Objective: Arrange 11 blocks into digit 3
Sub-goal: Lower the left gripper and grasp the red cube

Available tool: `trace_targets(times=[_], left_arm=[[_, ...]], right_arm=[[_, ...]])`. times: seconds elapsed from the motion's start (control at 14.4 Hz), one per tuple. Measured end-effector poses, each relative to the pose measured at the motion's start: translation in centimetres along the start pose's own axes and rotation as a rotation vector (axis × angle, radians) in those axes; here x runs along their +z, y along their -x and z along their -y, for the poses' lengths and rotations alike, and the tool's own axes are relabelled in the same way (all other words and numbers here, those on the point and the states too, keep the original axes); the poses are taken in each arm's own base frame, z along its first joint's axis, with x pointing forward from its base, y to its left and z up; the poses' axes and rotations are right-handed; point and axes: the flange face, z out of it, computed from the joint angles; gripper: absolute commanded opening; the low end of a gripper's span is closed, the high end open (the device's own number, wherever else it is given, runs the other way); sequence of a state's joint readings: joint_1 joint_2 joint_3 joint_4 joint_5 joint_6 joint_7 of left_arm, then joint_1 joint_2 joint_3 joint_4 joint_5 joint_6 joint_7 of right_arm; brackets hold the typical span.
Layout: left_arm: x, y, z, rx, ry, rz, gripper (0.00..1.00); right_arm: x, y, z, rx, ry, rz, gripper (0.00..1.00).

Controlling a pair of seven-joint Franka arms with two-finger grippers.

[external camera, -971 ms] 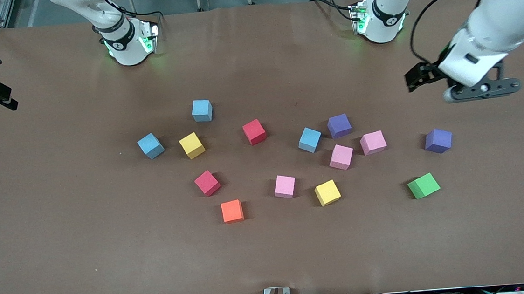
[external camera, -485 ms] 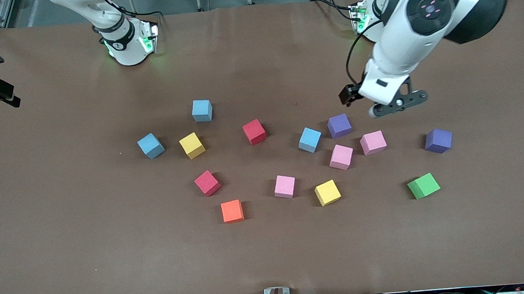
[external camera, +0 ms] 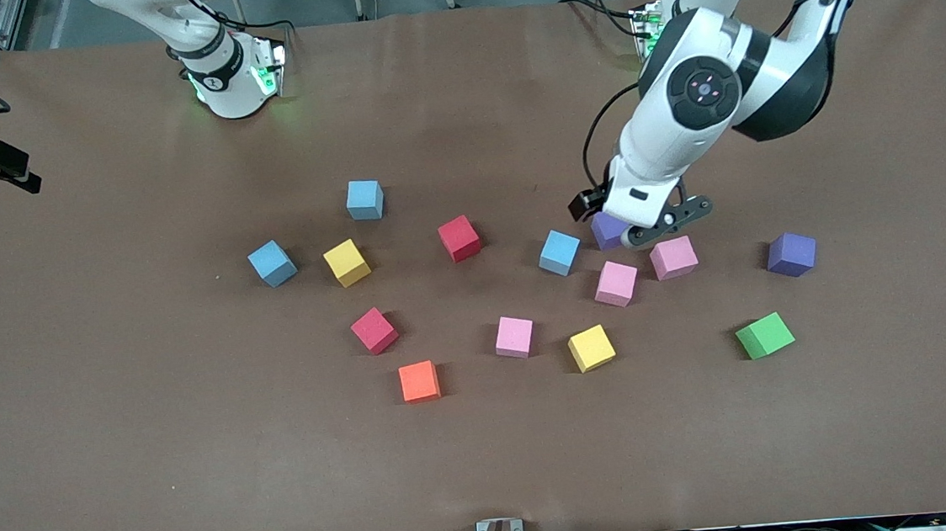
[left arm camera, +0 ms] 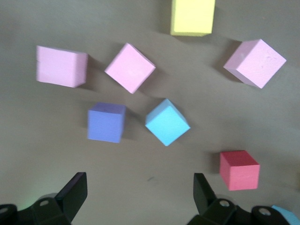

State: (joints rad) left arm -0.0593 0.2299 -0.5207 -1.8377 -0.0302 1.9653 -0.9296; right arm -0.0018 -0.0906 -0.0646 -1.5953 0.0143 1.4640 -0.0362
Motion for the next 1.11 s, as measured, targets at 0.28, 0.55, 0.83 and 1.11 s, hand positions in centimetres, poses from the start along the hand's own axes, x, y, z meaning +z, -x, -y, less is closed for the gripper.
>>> trace_targets(times=[0.28, 0.55, 0.83, 1.11], left_arm=[[4.9, 3.9, -5.7, 0.001, 0.055, -0.006, 1.00], [10.8, 9.3, -11.4, 0.019, 0.010, -0.059, 1.00], [17.0, 12.8, -14.7, 0.049, -0.006, -0.103, 1.00], [20.1, 14.6, -16.9, 0.038, 0.010, -0.069, 1.00]], right_arm=[[0.2, 0.2, 0.2, -0.007, -0.001, 0.018, 1.00], [0.2, 0.2, 0.2, -0.048, -0.002, 0.018, 1.00], [0.2, 0.2, 0.2, -0.063, -0.002, 0.018, 1.00], [0.2, 0.1, 0.2, -0.062, -0.002, 0.015, 1.00]])
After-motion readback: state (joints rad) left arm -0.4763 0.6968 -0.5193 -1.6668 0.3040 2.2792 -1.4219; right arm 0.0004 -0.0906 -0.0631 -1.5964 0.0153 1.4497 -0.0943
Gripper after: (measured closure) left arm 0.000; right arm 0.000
